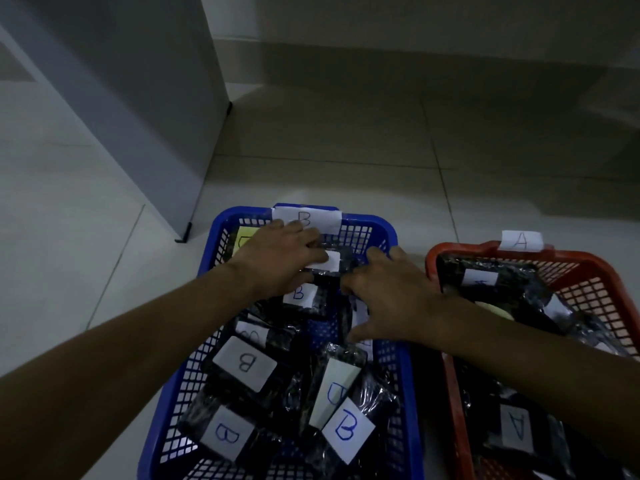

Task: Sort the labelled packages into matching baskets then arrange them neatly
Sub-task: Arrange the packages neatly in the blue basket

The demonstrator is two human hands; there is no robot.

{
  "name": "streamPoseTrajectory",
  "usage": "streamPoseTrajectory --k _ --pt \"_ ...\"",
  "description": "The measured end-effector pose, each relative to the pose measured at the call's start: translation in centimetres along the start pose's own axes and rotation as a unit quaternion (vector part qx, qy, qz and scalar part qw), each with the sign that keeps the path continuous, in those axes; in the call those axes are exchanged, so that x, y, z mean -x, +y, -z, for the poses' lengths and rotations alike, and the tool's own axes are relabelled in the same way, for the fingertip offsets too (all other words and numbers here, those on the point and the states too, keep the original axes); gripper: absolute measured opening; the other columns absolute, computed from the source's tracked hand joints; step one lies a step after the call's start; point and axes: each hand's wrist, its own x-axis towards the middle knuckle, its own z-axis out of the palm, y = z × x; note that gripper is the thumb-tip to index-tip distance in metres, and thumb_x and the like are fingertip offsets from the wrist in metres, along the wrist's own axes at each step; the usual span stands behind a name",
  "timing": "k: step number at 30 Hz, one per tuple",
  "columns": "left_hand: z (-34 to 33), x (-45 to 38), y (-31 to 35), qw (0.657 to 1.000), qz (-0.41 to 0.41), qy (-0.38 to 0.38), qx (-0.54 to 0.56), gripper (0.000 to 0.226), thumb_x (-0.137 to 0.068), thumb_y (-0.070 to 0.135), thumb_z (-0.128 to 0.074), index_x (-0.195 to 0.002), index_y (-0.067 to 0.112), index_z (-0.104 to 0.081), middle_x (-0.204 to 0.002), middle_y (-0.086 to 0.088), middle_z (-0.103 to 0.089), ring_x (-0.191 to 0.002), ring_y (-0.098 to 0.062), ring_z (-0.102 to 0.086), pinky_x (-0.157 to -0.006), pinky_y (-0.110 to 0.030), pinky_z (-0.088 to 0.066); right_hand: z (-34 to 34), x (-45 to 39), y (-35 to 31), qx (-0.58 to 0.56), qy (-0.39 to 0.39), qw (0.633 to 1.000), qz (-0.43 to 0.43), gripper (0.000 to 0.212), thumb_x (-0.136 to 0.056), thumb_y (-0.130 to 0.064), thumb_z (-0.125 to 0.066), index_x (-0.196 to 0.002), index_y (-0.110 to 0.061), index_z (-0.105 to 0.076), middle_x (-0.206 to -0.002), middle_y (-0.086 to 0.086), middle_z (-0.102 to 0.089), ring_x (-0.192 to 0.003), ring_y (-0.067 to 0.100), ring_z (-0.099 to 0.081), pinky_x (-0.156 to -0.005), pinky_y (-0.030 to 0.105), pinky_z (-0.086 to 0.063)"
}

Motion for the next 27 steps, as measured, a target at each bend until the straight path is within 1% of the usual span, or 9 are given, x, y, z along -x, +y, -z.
streamPoseTrajectory --k 2,4,8,11,14,16,19,22,27 --pt "0.1 -0.4 -0.2 0.999 0.03 0.007 -0.029 0.042 -0.095 0.041 -0.049 -0.135 0.03 -0.047 -0.137 -0.002 -0.048 -0.124 -0.024 -0.042 -0.103 -0.042 -0.034 -0.1 0.1 -0.3 0.034 -0.006 0.999 -0.006 0.071 -0.075 -0.073 -0.062 -0.125 -0.023 -0.053 -0.127 -0.001 -0.059 -0.12 0.023 -0.039 -0.099 0.042 -0.029" --pt "0.2 -0.6 -0.5 0.997 0.048 0.01 -0.054 0.041 -0.094 0.036 -0.052 -0.134 0.027 -0.049 -0.136 -0.003 -0.05 -0.124 -0.025 -0.043 -0.103 -0.043 -0.035 -0.3 0.1 -0.4 0.056 -0.013 0.998 -0.021 0.077 -0.076 -0.075 -0.058 -0.129 -0.019 -0.048 -0.13 0.003 -0.057 -0.123 0.026 -0.039 -0.102 0.044 -0.028" --pt "-0.2 -0.4 -0.5 0.996 0.052 -0.008 -0.074 0.04 -0.094 0.028 -0.053 -0.134 0.025 -0.049 -0.139 -0.006 -0.048 -0.124 -0.027 -0.042 -0.103 -0.045 -0.037 -0.8 0.1 -0.7 0.059 -0.013 0.997 -0.049 0.078 -0.078 -0.079 -0.049 -0.125 -0.017 -0.047 -0.131 0.006 -0.055 -0.124 0.027 -0.041 -0.102 0.044 -0.028" --pt "0.0 0.1 -0.3 0.997 0.054 -0.013 -0.063 0.044 -0.095 0.035 -0.048 -0.137 0.024 -0.044 -0.143 -0.006 -0.041 -0.127 -0.025 -0.038 -0.106 -0.044 -0.034 -0.7 -0.1 -0.8 0.071 0.0 0.996 -0.057 0.075 -0.078 -0.079 -0.049 -0.122 -0.018 -0.049 -0.125 0.005 -0.059 -0.122 0.027 -0.041 -0.101 0.044 -0.028" --pt "0.2 0.8 -0.2 0.998 0.047 -0.02 -0.047 0.055 -0.093 0.047 -0.048 -0.141 0.023 -0.038 -0.145 -0.006 -0.037 -0.127 -0.025 -0.037 -0.105 -0.042 -0.032 -0.6 -0.1 -0.5 0.064 0.018 0.997 -0.033 0.073 -0.08 -0.076 -0.052 -0.125 -0.019 -0.049 -0.125 0.003 -0.062 -0.121 0.026 -0.041 -0.101 0.044 -0.026" --pt "0.2 1.3 -0.2 0.998 0.04 -0.024 -0.05 0.063 -0.09 0.057 -0.047 -0.141 0.023 -0.037 -0.144 -0.005 -0.037 -0.127 -0.024 -0.036 -0.105 -0.042 -0.031 -0.5 0.1 -0.3 0.052 -0.003 0.999 -0.008 0.083 -0.074 -0.078 -0.057 -0.133 -0.021 -0.045 -0.132 0.001 -0.058 -0.123 0.025 -0.039 -0.101 0.044 -0.024" --pt "0.1 1.6 -0.1 0.996 0.043 -0.057 -0.06 0.076 -0.085 0.067 -0.045 -0.145 0.023 -0.03 -0.148 -0.006 -0.031 -0.132 -0.026 -0.031 -0.107 -0.042 -0.028 -0.3 0.2 -0.1 0.071 -0.051 0.996 0.011 0.104 -0.065 -0.081 -0.063 -0.145 -0.022 -0.033 -0.145 0.003 -0.047 -0.129 0.026 -0.033 -0.105 0.046 -0.021" --pt "0.0 1.7 0.1 0.993 0.051 -0.085 -0.064 0.085 -0.083 0.07 -0.047 -0.148 0.022 -0.021 -0.152 -0.007 -0.023 -0.136 -0.027 -0.025 -0.111 -0.043 -0.023 -0.7 0.2 -0.3 0.078 -0.053 0.995 0.003 0.108 -0.065 -0.076 -0.067 -0.147 -0.021 -0.026 -0.147 0.003 -0.045 -0.133 0.027 -0.03 -0.108 0.047 -0.019" --pt "0.3 1.8 0.3 0.992 0.058 -0.1 -0.058 0.09 -0.082 0.07 -0.049 -0.15 0.02 -0.016 -0.156 -0.009 -0.017 -0.14 -0.028 -0.021 -0.113 -0.044 -0.02 -0.6 0.0 -0.4 0.083 -0.023 0.995 -0.047 0.104 -0.065 -0.078 -0.066 -0.142 -0.018 -0.03 -0.14 0.004 -0.048 -0.13 0.028 -0.032 -0.108 0.048 -0.02"
